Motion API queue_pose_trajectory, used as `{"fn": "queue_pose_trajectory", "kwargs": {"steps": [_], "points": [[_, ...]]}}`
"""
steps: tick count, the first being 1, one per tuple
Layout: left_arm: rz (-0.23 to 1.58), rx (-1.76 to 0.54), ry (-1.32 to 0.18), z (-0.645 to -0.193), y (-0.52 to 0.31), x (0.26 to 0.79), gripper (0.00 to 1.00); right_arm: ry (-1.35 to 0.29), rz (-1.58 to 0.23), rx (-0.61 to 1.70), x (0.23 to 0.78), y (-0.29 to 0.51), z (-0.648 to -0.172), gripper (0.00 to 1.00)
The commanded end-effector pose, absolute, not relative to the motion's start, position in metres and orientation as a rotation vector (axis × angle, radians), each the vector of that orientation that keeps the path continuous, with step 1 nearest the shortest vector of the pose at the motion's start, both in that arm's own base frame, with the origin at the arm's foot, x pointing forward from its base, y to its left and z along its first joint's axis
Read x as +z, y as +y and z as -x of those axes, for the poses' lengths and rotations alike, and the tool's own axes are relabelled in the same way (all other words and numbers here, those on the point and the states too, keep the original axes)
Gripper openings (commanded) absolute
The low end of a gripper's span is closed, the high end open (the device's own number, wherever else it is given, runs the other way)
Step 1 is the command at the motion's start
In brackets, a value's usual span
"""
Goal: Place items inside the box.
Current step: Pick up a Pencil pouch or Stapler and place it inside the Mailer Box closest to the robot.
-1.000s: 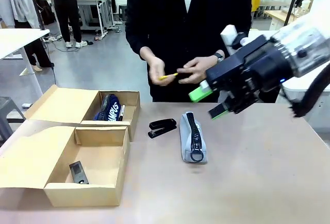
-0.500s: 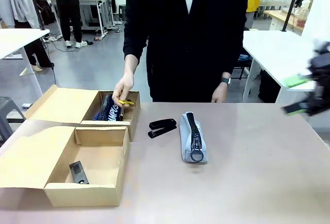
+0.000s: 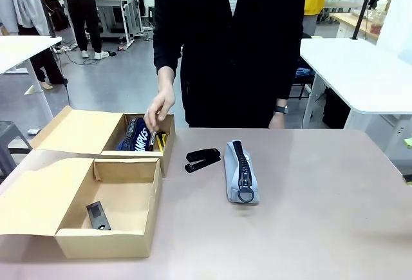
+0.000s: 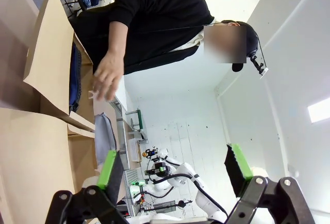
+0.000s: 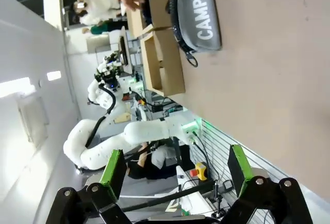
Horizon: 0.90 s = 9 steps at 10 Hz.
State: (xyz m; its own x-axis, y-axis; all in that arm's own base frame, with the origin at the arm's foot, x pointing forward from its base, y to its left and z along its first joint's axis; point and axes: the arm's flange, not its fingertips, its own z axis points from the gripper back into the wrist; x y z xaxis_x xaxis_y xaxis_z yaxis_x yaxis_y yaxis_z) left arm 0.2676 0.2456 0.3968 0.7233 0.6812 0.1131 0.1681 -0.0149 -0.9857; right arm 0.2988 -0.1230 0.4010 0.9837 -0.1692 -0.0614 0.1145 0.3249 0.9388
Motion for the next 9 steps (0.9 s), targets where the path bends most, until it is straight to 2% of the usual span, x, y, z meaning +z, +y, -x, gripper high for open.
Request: {"fn": "queue_pose_trajectory", "kwargs": {"steps": [1,9], "points": [[1.569,0.448,-0.730,-0.2646,0.2412,0.3976,1.00,-0.103,-1.260,-0.119,0.4347,-0.1152,-0.2886,1.00],[1.569,0.448,-0.730,-0.2646,0.2412,0.3976,1.00,-0.103,-1.260,-0.119,0.4347,-0.1152,-0.2886,1.00]]}}
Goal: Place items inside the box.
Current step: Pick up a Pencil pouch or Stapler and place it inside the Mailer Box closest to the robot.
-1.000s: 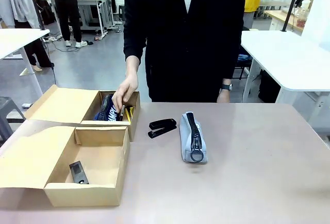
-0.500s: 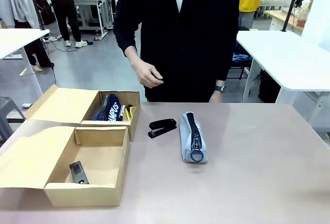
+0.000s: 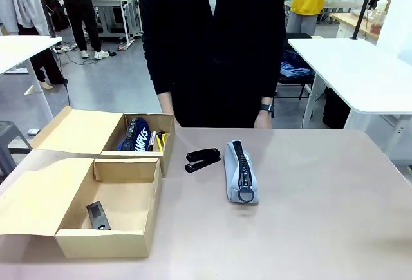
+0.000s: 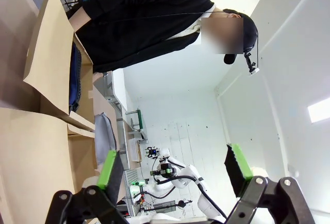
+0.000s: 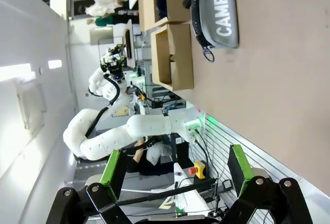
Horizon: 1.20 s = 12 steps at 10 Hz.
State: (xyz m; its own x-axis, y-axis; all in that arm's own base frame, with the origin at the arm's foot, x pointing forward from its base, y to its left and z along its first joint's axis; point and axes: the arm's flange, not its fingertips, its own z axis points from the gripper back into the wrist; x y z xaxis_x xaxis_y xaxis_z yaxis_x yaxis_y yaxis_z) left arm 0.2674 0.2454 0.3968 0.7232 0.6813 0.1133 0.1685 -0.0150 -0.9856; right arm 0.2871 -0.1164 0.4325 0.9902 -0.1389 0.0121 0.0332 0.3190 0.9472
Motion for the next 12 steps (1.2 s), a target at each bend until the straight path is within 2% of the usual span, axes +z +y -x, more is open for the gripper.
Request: {"fn": "queue_pose_trajectory", "kwargs": {"steps": [1,4,6,8,10,11,12], "points": [[1.569,0.448,-0.730,-0.265,0.241,0.398,1.00,-0.103,-1.260,-0.119,0.435,-0.115,-0.289,1.00],[1.569,0.448,-0.730,-0.265,0.241,0.398,1.00,-0.096,-1.241,-0.113,0.432,-0.116,-0.287,1.00],[1.569,0.448,-0.730,-0.265,0.241,0.398,1.00,-0.095,-0.989,-0.114,0.455,-0.056,-0.333,1.00],[1.569,0.448,-0.730,-0.265,0.241,0.398,1.00,-0.110,-0.472,-0.183,0.475,0.024,-0.369,1.00],[1.569,0.448,-0.730,-0.265,0.241,0.398,1.00,-0.122,-0.209,-0.090,0.482,0.064,-0.374,1.00],[1.569,0.448,-0.730,-0.265,0.241,0.398,1.00,-0.198,-0.649,-0.114,0.480,0.037,-0.365,1.00],[1.569,0.448,-0.730,-0.265,0.241,0.398,1.00,-0.215,-0.482,-0.090,0.486,0.074,-0.371,1.00]]}}
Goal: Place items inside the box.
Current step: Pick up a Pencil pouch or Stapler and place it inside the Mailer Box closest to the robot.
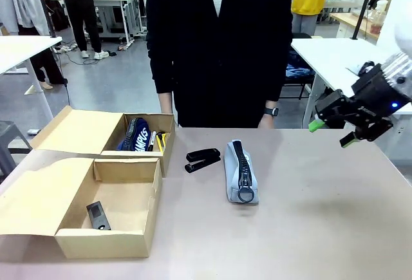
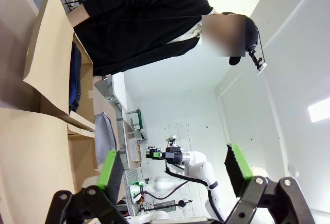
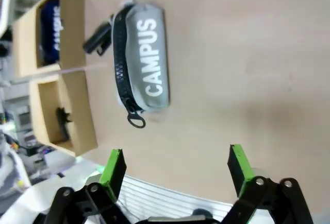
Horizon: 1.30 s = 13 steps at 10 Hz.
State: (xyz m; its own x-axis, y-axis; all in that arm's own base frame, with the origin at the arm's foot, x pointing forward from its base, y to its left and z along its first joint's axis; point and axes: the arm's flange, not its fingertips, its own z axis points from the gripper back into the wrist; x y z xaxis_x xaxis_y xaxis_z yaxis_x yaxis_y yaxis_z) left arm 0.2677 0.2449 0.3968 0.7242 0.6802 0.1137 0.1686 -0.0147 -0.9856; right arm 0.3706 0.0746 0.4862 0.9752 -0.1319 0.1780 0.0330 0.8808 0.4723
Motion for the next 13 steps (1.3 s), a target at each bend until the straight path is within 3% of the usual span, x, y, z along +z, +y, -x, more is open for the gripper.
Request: {"fn": "queue_pose_trajectory", "kwargs": {"steps": [1,3,7,8,10,13], "points": [[1.569,0.448,-0.730,-0.265,0.241,0.398,1.00,-0.147,-0.400,-0.262,0.477,0.078,-0.362,1.00],[1.569,0.448,-0.730,-0.265,0.241,0.398,1.00,-0.247,-0.288,-0.218,0.489,0.141,-0.390,1.00],[1.569,0.448,-0.730,-0.265,0.241,0.398,1.00,-0.096,-0.191,-0.158,0.466,0.209,-0.448,1.00],[1.569,0.448,-0.730,-0.265,0.241,0.398,1.00,-0.087,-0.286,-0.161,0.474,0.173,-0.445,1.00],[1.569,0.448,-0.730,-0.265,0.241,0.398,1.00,-0.055,-0.403,-0.306,0.469,0.069,-0.395,1.00],[1.569,0.448,-0.730,-0.265,0.241,0.398,1.00,-0.079,-0.573,-0.312,0.453,0.004,-0.344,1.00]]}}
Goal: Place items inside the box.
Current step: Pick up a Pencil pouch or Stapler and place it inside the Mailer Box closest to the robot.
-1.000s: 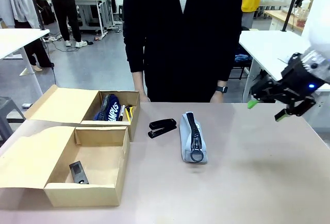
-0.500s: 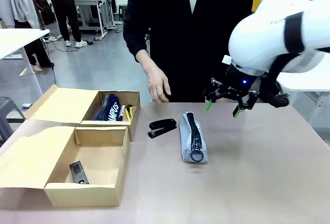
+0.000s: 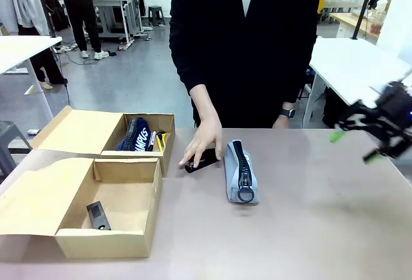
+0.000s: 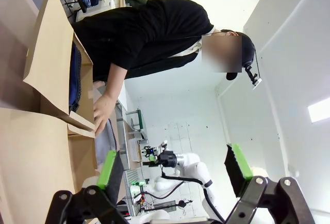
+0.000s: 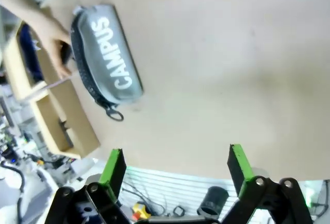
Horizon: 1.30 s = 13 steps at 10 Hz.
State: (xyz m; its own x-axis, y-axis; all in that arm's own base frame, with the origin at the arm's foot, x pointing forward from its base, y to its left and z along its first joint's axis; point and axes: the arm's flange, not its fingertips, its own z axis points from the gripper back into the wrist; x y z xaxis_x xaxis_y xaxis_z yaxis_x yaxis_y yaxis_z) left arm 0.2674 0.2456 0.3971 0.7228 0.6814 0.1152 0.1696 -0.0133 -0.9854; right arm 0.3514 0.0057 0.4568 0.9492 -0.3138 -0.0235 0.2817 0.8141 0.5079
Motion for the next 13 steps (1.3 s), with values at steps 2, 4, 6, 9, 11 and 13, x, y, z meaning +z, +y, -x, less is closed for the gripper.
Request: {"fn": "queue_pose_trajectory", "kwargs": {"steps": [2,4,6,9,11,13], "points": [[1.569,0.448,-0.730,-0.265,0.241,0.398,1.00,-0.067,-0.574,-0.270,0.447,0.001,-0.354,1.00],[1.569,0.448,-0.730,-0.265,0.241,0.398,1.00,-0.035,-0.568,-0.248,0.444,0.006,-0.366,1.00],[1.569,0.448,-0.730,-0.265,0.241,0.398,1.00,-0.018,-0.545,-0.230,0.444,0.018,-0.380,1.00],[1.569,0.448,-0.730,-0.265,0.241,0.398,1.00,-0.034,-0.465,-0.103,0.460,0.084,-0.412,1.00],[1.569,0.448,-0.730,-0.265,0.241,0.398,1.00,-0.055,-0.390,-0.023,0.462,0.158,-0.443,1.00],[1.569,0.448,-0.730,-0.265,0.241,0.398,1.00,-0.036,-0.297,0.067,0.445,0.225,-0.469,1.00]]}}
